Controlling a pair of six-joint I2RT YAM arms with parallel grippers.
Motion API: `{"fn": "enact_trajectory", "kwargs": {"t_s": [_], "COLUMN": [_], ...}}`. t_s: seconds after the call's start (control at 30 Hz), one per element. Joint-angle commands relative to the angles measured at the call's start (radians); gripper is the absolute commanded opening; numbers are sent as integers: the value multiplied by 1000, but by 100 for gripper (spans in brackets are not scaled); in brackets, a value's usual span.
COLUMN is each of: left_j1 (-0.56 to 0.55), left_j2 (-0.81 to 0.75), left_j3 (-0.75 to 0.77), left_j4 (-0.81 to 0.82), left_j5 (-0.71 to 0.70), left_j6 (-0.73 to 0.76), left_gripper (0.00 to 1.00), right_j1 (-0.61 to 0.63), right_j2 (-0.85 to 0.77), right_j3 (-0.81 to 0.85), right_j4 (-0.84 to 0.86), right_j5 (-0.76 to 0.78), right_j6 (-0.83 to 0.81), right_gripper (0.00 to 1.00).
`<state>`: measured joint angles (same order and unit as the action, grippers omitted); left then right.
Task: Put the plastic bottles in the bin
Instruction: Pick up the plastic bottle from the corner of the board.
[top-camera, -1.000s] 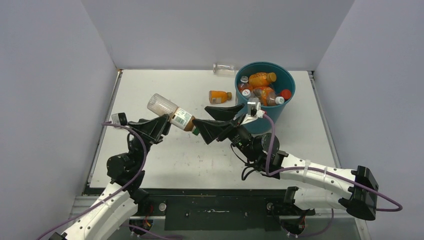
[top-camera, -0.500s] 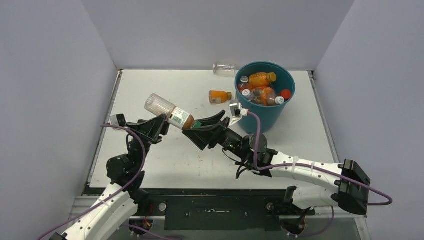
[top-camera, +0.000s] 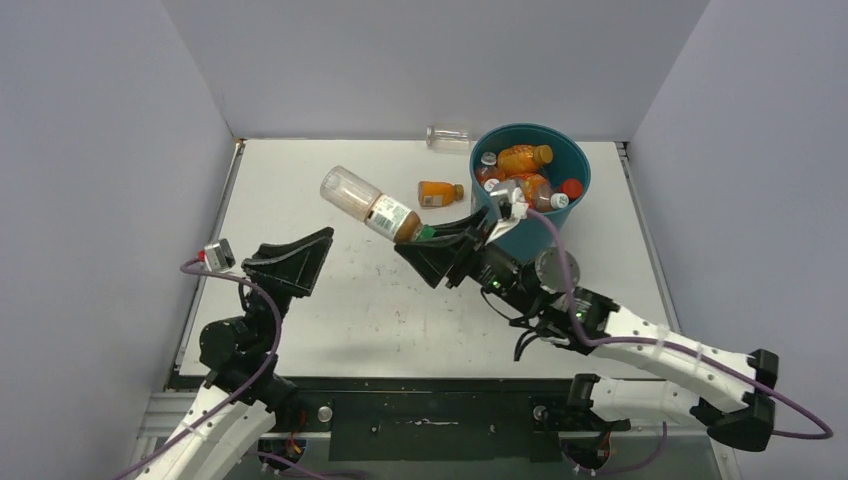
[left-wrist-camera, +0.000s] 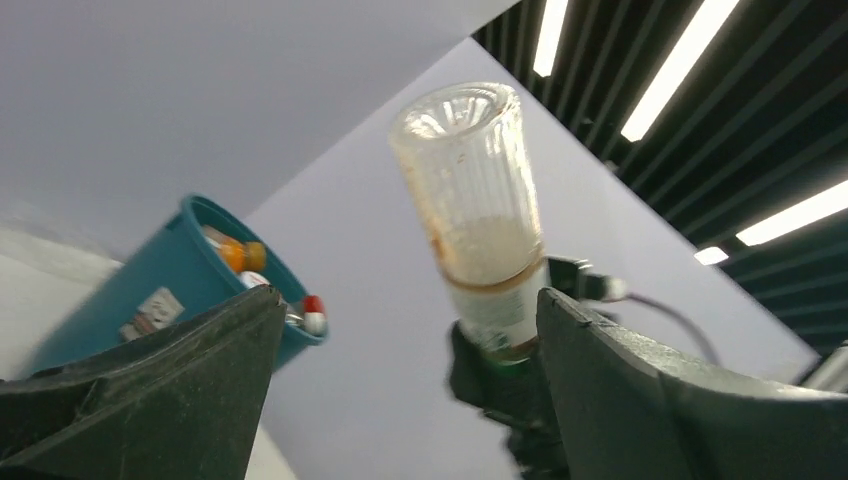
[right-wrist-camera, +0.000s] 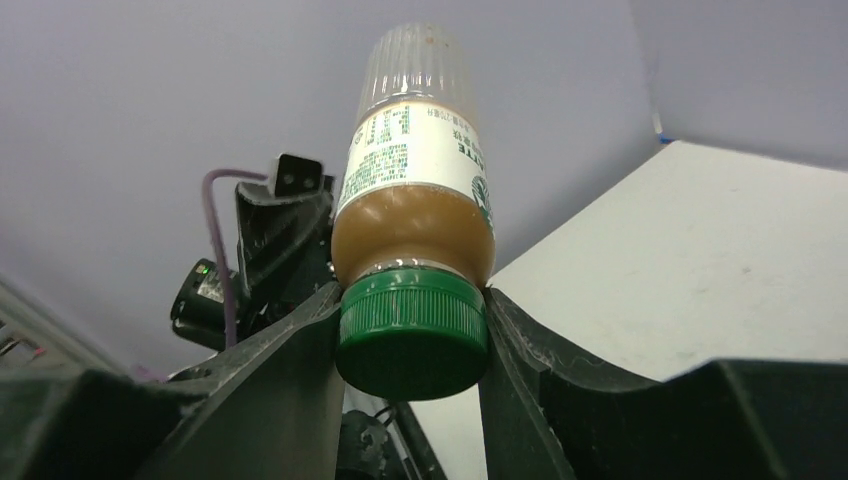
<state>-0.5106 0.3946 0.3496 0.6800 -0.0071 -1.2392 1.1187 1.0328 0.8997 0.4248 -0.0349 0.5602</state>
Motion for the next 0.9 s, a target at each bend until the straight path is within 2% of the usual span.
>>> {"fn": "enact_trajectory", "kwargs": {"t_s": [0.0,0.07,0.17,0.3,0.4,0.57,0.7,0.87], "left_j1": [-1,-2,-5,-66,-158,-268,-301,-307], "left_j2": [-30,40,161,187,177,219,250,292], "left_j3": [201,339,466,504,483,533,583,646], "left_j4": [-349,-519,-646,-662,-754,-907,-1034,-1151], "left_j5": [-24,29,138,232,436,433,393,444], "left_j6": [547,819,1116,1420,1714,1818,1893,1905], "left_gripper": [96,96,96,96,96,96,96,96], "right_j1": [-4,-3,-2,-3,0,0,13,28], "right_j2": [-100,-88,-79,-62,-38,50,127,194], "right_j3": [292,410,504,555,558,604,684,771], "right_j4": [-601,-900,-1159,-1340,-1375,-1367,-1405,-1465], "right_j5": [196,276,377,373,313,176,176,213], "right_j6": [-148,-147,-93,-53,-65,-135,-176,-222], "right_gripper": [5,5,5,5,5,5,5,5]}}
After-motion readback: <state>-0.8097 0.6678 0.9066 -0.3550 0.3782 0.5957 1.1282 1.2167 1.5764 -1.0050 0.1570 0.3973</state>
